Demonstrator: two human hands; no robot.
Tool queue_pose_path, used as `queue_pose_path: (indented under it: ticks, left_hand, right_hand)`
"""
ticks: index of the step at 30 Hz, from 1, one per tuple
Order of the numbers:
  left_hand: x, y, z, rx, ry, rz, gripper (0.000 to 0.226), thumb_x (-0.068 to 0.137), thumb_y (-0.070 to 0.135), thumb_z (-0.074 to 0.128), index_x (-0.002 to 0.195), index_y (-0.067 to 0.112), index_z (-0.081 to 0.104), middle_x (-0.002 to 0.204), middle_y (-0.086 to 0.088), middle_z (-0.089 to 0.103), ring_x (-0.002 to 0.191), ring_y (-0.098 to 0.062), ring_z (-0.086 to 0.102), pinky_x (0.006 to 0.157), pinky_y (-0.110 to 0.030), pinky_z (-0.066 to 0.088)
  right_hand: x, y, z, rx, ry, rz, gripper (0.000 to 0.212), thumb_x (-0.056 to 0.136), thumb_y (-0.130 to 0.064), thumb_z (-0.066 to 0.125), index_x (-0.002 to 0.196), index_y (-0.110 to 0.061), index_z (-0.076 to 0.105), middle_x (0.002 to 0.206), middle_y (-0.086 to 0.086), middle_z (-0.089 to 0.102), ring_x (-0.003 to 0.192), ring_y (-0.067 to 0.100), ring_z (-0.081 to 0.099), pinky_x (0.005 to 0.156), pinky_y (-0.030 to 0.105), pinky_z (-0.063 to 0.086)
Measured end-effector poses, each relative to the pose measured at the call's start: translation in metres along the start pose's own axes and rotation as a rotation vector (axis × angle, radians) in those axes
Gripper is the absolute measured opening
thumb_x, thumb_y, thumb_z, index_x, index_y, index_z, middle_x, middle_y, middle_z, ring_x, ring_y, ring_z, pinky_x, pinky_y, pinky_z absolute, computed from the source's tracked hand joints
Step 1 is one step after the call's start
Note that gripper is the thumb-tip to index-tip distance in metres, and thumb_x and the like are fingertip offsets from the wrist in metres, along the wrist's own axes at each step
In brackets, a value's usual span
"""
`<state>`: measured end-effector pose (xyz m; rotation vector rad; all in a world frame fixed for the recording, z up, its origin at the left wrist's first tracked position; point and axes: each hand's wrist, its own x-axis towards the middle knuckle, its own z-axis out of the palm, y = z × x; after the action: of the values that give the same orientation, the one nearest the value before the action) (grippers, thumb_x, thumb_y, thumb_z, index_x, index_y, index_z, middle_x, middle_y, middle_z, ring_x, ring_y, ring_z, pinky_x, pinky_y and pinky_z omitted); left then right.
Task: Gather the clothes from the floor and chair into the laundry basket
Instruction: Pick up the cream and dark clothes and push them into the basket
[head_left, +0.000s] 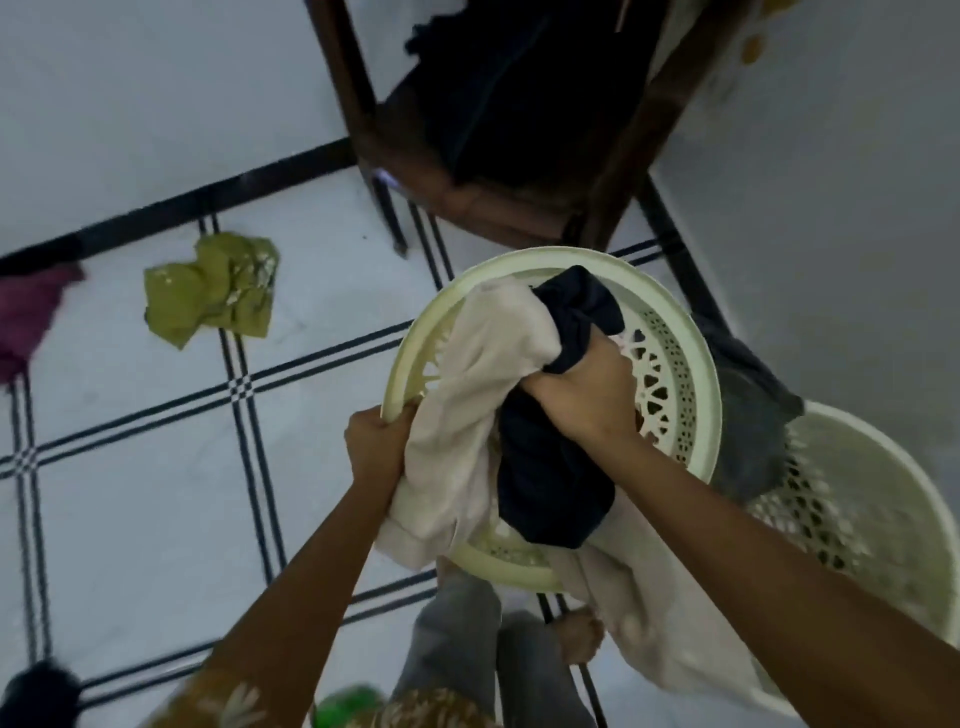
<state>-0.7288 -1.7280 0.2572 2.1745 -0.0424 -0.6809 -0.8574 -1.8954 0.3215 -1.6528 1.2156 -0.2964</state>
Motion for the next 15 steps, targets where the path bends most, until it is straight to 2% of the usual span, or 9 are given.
queue_pose_path:
  ticks: [3,7,9,11,15]
  left_hand:
    - [0.026,-0.05,-0.034,-0.01,0.08,-0.098,0.044,0.064,0.041,0.061,0.045,0.019,0.029,0.047,0.0,0.035,0.049,-0.012,0.031,0.051,-0.025,0.027]
    - [0.075,-0.118,-0.059,-0.013,0.147,-0.212,0.042,0.067,0.039,0.061,0.046,0.016,0.032,0.047,0.0,0.035,0.048,-0.01,0.029,0.049,-0.022,0.026]
    - [0.101,-0.158,-0.057,0.009,0.162,-0.245,0.05,0.079,0.03,0.067,0.045,0.017,0.033,0.047,0.0,0.037,0.047,-0.01,0.03,0.047,-0.022,0.025]
    - [0.126,-0.197,-0.047,0.065,0.198,-0.255,0.051,0.085,0.021,0.064,0.044,0.018,0.033,0.047,0.0,0.04,0.046,-0.01,0.033,0.048,-0.022,0.027]
    - [0.16,-0.266,-0.02,0.1,0.215,-0.354,0.044,0.084,0.026,0.063,0.047,0.016,0.042,0.05,-0.001,0.047,0.048,-0.014,0.042,0.059,-0.026,0.035]
  right_hand:
    - [0.005,0.001,0.076,-0.036,-0.106,-0.001,0.036,0.063,-0.038,0.076,0.091,-0.022,0.06,0.08,-0.006,0.065,0.077,0.019,0.063,0.067,0.031,0.05]
    - [0.016,0.022,0.176,-0.096,-0.205,0.011,0.035,0.066,-0.031,0.078,0.094,-0.021,0.059,0.076,-0.012,0.057,0.08,0.021,0.061,0.068,0.027,0.044]
    - [0.02,0.043,0.215,-0.119,-0.218,0.012,0.036,0.067,-0.029,0.078,0.095,-0.022,0.057,0.077,-0.011,0.056,0.084,0.022,0.063,0.069,0.027,0.045]
    - [0.029,0.07,0.246,-0.14,-0.222,-0.009,0.038,0.067,-0.028,0.078,0.1,-0.022,0.059,0.079,-0.011,0.057,0.084,0.02,0.062,0.071,0.027,0.045]
    - [0.037,0.121,0.284,-0.188,-0.235,-0.028,0.041,0.068,-0.029,0.079,0.104,-0.021,0.059,0.072,-0.023,0.049,0.075,0.011,0.052,0.069,0.024,0.042]
